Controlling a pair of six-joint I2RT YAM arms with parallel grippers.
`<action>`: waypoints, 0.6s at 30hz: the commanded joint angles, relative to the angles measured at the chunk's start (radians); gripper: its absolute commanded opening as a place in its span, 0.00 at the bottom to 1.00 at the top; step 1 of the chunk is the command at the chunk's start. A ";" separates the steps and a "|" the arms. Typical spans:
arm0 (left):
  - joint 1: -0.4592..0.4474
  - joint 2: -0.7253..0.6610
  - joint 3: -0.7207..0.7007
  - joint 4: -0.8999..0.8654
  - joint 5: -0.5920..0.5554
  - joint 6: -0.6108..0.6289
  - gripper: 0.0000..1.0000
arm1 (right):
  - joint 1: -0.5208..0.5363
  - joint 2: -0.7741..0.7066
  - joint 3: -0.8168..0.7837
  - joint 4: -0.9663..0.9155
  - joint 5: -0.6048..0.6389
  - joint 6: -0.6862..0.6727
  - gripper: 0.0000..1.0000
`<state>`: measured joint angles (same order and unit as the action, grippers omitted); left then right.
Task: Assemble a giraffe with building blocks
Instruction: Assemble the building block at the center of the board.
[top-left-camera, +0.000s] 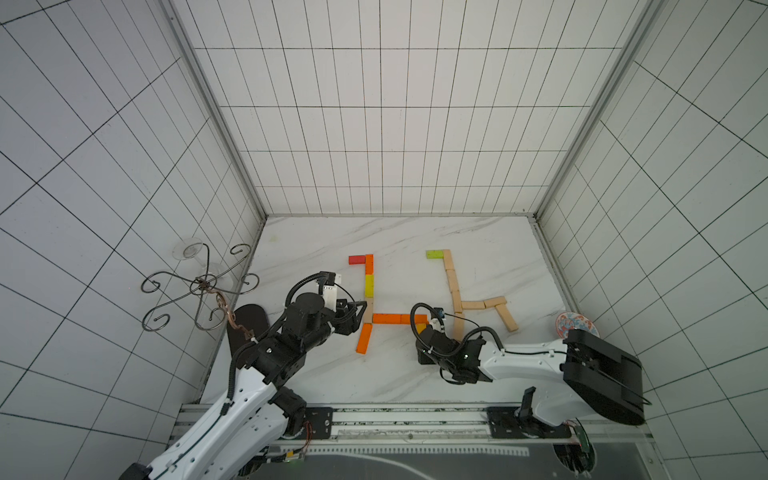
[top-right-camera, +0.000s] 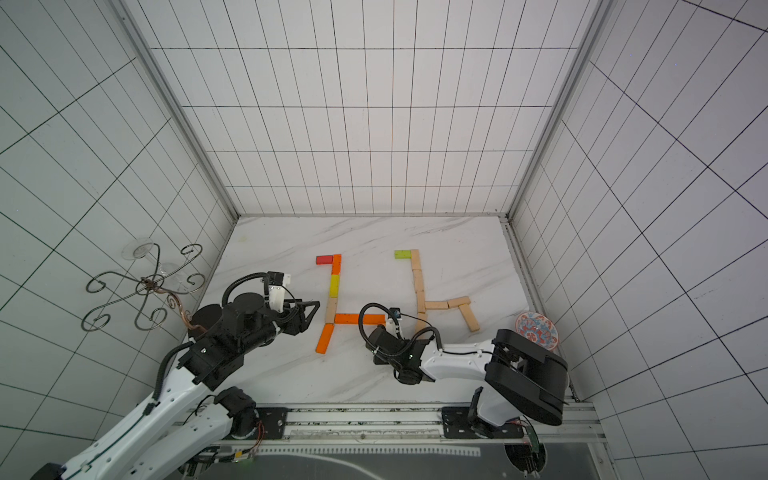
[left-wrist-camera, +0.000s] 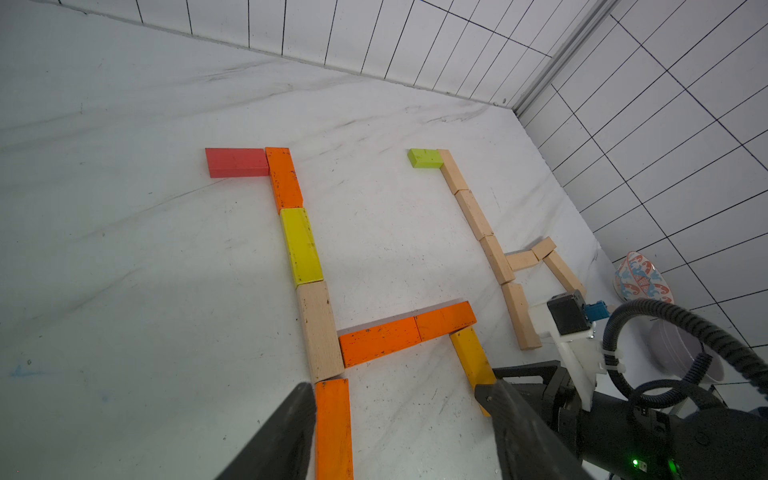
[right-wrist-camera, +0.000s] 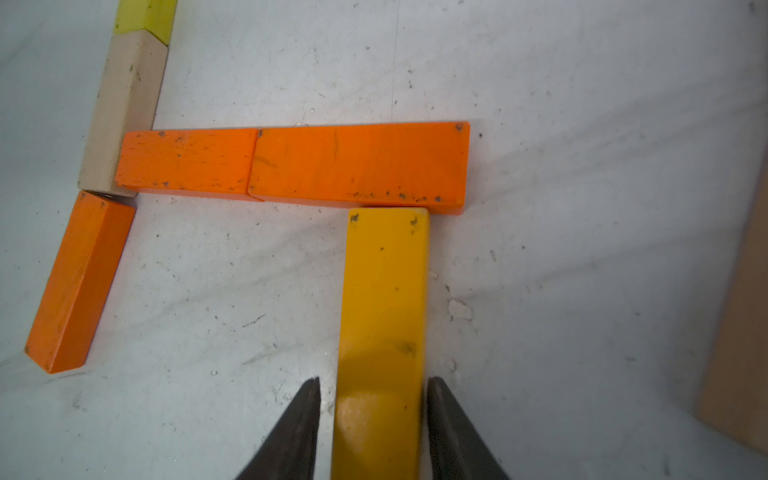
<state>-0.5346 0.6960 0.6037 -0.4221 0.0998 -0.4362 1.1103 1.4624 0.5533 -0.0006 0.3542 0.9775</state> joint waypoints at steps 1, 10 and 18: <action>0.006 -0.013 -0.013 0.032 0.001 0.001 0.67 | -0.015 0.044 -0.012 -0.197 -0.037 0.005 0.45; 0.007 -0.012 -0.012 0.031 0.006 0.000 0.67 | -0.004 -0.008 0.012 -0.232 -0.004 -0.014 0.60; 0.007 -0.019 -0.001 0.002 -0.044 0.002 0.67 | 0.005 -0.118 0.046 -0.302 0.038 -0.039 0.70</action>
<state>-0.5335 0.6899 0.6033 -0.4236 0.0895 -0.4362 1.1114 1.3811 0.5632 -0.1844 0.3771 0.9409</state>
